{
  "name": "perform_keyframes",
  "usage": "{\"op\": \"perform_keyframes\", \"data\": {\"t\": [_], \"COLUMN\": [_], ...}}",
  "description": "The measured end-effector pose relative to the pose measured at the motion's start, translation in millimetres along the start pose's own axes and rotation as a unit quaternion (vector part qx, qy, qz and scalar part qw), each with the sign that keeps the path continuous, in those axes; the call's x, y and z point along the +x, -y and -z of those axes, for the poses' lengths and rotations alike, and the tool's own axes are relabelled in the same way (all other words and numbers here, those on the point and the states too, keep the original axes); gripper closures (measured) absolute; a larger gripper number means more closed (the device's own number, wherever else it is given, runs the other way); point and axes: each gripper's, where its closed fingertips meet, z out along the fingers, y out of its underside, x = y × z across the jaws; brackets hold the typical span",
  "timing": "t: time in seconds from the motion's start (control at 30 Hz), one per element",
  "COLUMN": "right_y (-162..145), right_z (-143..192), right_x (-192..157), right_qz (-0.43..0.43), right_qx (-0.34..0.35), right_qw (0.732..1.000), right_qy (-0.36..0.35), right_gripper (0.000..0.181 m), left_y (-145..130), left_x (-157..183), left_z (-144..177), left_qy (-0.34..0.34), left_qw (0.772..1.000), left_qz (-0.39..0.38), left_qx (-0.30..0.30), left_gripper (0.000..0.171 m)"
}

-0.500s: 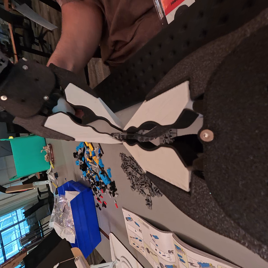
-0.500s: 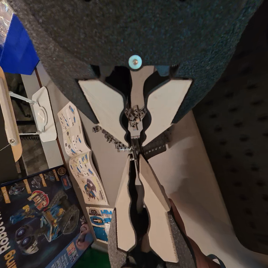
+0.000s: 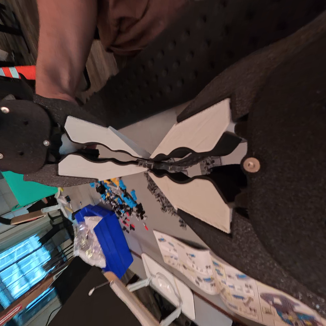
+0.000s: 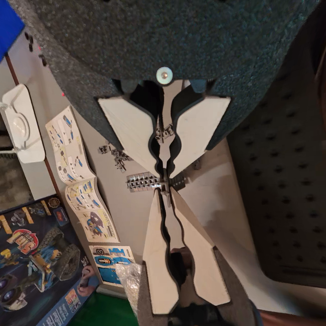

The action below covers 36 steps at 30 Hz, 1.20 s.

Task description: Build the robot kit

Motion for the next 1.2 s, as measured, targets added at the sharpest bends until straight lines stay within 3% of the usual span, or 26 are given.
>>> {"op": "perform_keyframes", "data": {"t": [0.07, 0.2, 0.33, 0.47, 0.63, 0.83, 1.2], "right_y": [1, 0, 0, -1, -3, 4, -6], "right_z": [-2, -4, -3, -4, -8, 3, -5], "right_x": [-4, -8, -10, -12, -7, 0, 10], "right_qz": [0.007, -0.007, -0.012, -0.007, -0.049, -0.085, -0.052], "right_qx": [0.028, 0.066, 0.074, 0.06, 0.054, 0.071, 0.014], "right_qw": [0.999, 0.997, 0.996, 0.997, 0.996, 0.992, 0.998], "right_qy": [0.015, 0.039, 0.048, 0.046, 0.048, 0.053, 0.015], "right_gripper": [0.178, 0.178, 0.178, 0.178, 0.178, 0.177, 0.178], "left_y": [0, 0, -8, -8, -11, 2, -8], "left_x": [2, 6, 9, 8, 3, -2, -18], "left_z": [2, 4, -1, -5, -5, -6, -9], "left_qy": [-0.018, -0.034, -0.026, -0.012, 0.017, 0.06, 0.118], "left_qw": [1.0, 0.999, 1.0, 0.999, 0.997, 0.993, 0.984], "left_qz": [0.02, 0.023, -0.004, -0.027, -0.068, -0.099, -0.124], "left_qx": [0.002, 0.009, -0.014, -0.014, -0.036, -0.021, -0.04], "left_gripper": [0.163, 0.144, 0.146, 0.161, 0.163, 0.164, 0.157]}}
